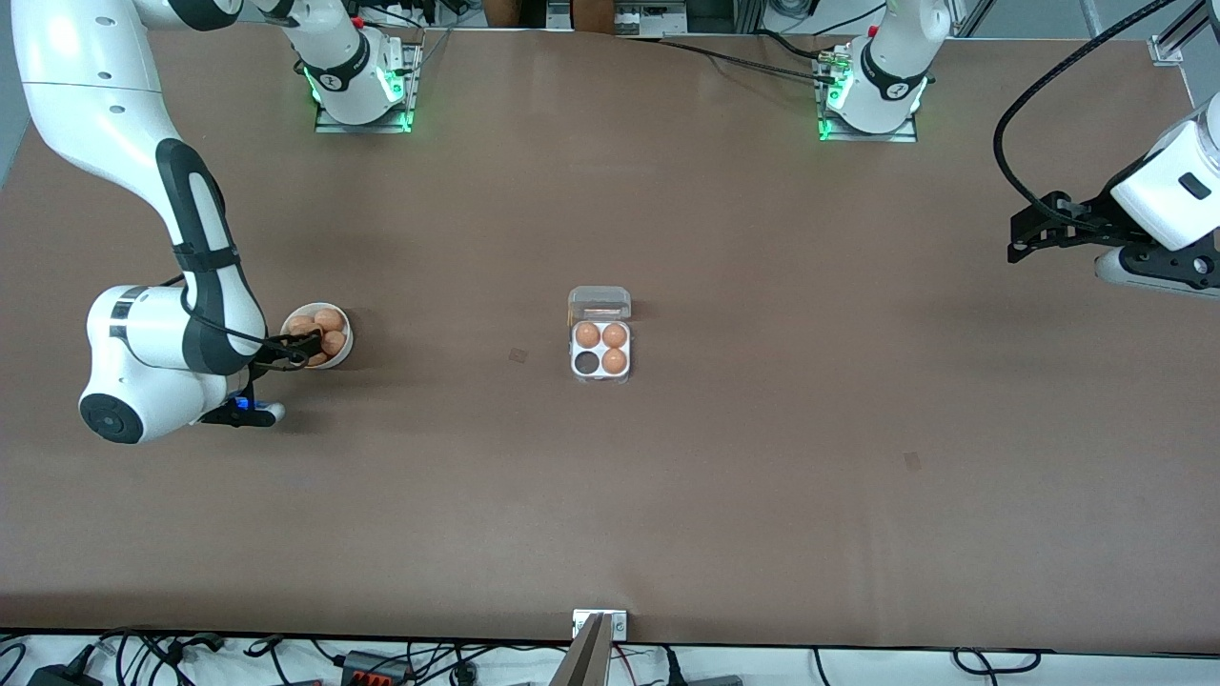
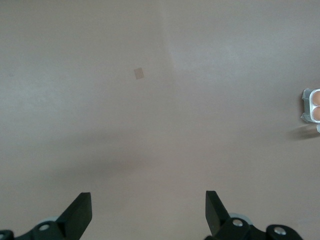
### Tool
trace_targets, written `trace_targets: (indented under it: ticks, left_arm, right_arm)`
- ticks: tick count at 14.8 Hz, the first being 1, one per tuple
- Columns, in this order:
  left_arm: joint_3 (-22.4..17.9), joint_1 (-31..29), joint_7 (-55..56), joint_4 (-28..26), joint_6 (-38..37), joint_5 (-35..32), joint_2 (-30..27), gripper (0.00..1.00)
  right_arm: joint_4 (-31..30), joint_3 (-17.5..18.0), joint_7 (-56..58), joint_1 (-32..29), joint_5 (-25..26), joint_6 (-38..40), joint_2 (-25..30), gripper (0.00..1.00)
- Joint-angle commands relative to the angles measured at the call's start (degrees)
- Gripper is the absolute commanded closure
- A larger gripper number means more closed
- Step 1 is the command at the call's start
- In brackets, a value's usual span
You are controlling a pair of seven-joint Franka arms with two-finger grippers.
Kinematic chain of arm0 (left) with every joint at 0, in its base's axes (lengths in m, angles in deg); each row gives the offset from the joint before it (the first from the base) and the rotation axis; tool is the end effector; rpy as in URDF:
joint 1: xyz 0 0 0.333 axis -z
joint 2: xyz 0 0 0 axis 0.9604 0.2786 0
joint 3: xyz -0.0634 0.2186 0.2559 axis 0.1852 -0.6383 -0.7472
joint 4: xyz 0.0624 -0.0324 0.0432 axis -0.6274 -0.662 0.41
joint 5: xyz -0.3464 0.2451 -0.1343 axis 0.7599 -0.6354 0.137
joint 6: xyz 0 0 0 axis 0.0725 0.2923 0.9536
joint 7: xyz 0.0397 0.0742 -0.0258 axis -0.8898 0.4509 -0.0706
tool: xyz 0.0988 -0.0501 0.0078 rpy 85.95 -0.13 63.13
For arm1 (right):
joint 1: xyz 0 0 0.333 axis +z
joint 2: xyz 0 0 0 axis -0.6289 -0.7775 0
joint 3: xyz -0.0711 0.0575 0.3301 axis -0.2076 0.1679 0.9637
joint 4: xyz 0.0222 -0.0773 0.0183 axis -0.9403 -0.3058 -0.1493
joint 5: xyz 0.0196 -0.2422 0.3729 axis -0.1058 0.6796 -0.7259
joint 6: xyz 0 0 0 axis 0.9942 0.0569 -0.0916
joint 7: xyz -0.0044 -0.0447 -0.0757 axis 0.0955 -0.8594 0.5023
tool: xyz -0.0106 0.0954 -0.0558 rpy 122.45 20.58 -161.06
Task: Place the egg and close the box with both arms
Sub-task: 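Lower the right gripper and grasp one brown egg from the bowl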
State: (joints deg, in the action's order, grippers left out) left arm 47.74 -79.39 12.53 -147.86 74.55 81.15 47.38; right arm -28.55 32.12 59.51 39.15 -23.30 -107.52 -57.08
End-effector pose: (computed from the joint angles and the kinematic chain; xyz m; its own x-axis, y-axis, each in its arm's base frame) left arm 0.6363 -0.0395 0.6354 0.9880 -0.1516 -0.0303 -0.1512 -0.9884 0.0174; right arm 0.7008 -0.0117 0.2040 0.8201 -0.0381 -0.5710 -0.0590 -0.9981 -0.0182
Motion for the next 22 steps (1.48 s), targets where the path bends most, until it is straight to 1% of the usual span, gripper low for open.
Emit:
trace_targets:
  ticks: [1,10,13,14,21,22]
  left_arm:
    - [0.5,-0.3,0.8,0.3,-0.3,-0.8,-0.4,0.00]
    - [0.5,-0.2,0.8,0.3,-0.2,-0.8,-0.4,0.00]
    - [0.5,-0.2,0.8,0.3,-0.3,-0.8,-0.4,0.00]
    - [0.5,-0.2,0.8,0.3,-0.3,-0.8,-0.4,0.00]
    - [0.5,-0.2,0.8,0.3,-0.3,-0.8,-0.4,0.00]
    - [0.5,-0.2,0.8,0.3,-0.3,-0.8,-0.4,0.00]
  right_arm:
    - [1.3,0.0,-1.0,0.0,-0.7,0.2,-0.9,0.00]
    - [1.3,-0.1,-1.0,-0.5,-0.8,-1.7,-2.0,0.00]
    - [1.3,-0.1,-1.0,-0.3,-1.8,-2.9,-2.3,0.00]
    - [1.3,-0.1,-1.0,-0.3,-1.8,-2.9,-2.3,0.04]
    - [1.4,-0.1,-0.8,-0.3,-1.8,-2.3,-2.0,0.47]
    - [1.4,-0.1,-0.8,-0.3,-1.8,-2.3,-1.9,0.52]
